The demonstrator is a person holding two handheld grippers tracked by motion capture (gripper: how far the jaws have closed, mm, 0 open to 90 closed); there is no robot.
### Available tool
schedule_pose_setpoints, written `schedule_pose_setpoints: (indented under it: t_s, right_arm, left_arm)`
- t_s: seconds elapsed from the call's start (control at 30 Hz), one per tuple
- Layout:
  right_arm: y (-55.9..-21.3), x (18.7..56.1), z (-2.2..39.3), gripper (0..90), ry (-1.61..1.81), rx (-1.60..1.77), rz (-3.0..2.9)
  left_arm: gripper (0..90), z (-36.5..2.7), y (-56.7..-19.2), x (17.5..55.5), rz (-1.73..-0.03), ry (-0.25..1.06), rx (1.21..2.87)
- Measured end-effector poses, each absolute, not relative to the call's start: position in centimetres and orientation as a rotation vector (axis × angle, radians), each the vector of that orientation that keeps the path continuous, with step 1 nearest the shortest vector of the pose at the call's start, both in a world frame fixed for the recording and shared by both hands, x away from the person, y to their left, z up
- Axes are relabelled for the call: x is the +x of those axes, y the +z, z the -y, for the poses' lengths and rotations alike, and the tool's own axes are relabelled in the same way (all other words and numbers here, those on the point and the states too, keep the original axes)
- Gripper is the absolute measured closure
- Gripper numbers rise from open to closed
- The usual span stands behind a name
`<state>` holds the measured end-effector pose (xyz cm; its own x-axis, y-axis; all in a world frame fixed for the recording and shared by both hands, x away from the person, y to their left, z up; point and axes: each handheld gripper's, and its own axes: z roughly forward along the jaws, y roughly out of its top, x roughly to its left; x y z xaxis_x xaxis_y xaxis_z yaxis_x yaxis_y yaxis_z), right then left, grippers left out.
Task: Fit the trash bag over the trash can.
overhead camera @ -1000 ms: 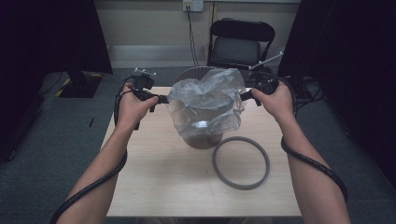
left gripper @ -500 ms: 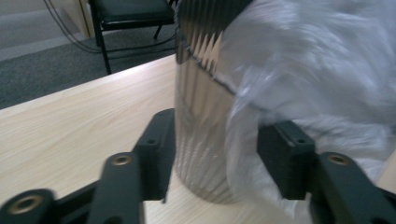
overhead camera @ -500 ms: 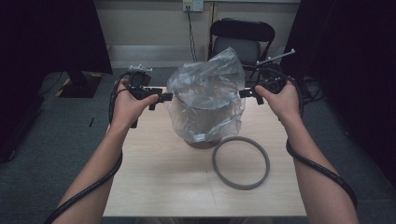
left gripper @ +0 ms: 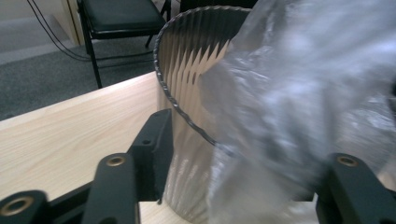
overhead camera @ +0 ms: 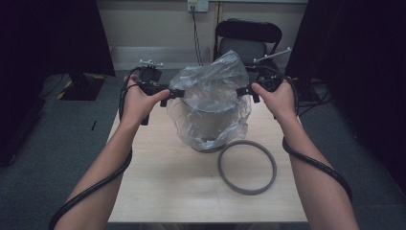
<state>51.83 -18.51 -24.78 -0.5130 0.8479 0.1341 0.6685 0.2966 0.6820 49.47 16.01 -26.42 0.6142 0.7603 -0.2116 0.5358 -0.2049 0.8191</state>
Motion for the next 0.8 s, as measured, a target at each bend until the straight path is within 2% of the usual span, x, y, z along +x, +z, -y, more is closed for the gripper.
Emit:
schedule_pose_setpoints:
  t_s: [0.07,0.13,0.17,0.2,0.23,0.3,0.37,0.57,0.8]
  right_arm:
    - [-25.1,52.4,18.3,39.8,1.019,1.385,-2.34]
    - [-25.2,52.6,18.2,42.3,1.014,1.383,-2.349]
    - [-25.4,53.0,18.1,45.2,1.017,1.385,-2.367]
    - [-25.4,53.0,18.1,45.2,1.017,1.385,-2.367]
    - [-25.5,53.4,18.0,50.5,1.014,1.383,-2.39]
    - [-25.6,53.5,18.0,51.5,1.006,1.382,-2.395]
    - [-25.8,53.6,17.7,59.5,0.99,1.365,-2.428]
    - [-25.5,53.2,17.3,60.7,0.912,1.348,-2.433]
    - [-25.2,52.2,16.9,60.7,0.87,1.35,-2.469]
  left_arm:
    - [50.2,-16.0,-26.6,49.7,-1.038,0.279,1.887]
    - [50.8,-15.9,-26.9,50.0,-1.03,0.255,1.878]
    - [57.2,-15.9,-27.0,50.2,-1.026,0.241,1.892]
    - [56.3,-15.9,-27.0,50.2,-1.026,0.241,1.892]
    - [57.8,-15.9,-27.1,50.3,-1.008,0.262,1.908]
    - [59.4,-15.9,-27.0,50.3,-1.015,0.258,1.905]
    - [63.5,-16.0,-26.8,50.2,-1.016,0.263,1.904]
    - [70.8,-15.7,-26.3,49.4,-1.01,0.277,1.924]
    - [69.1,-16.1,-26.4,47.8,-1.013,0.253,1.915]
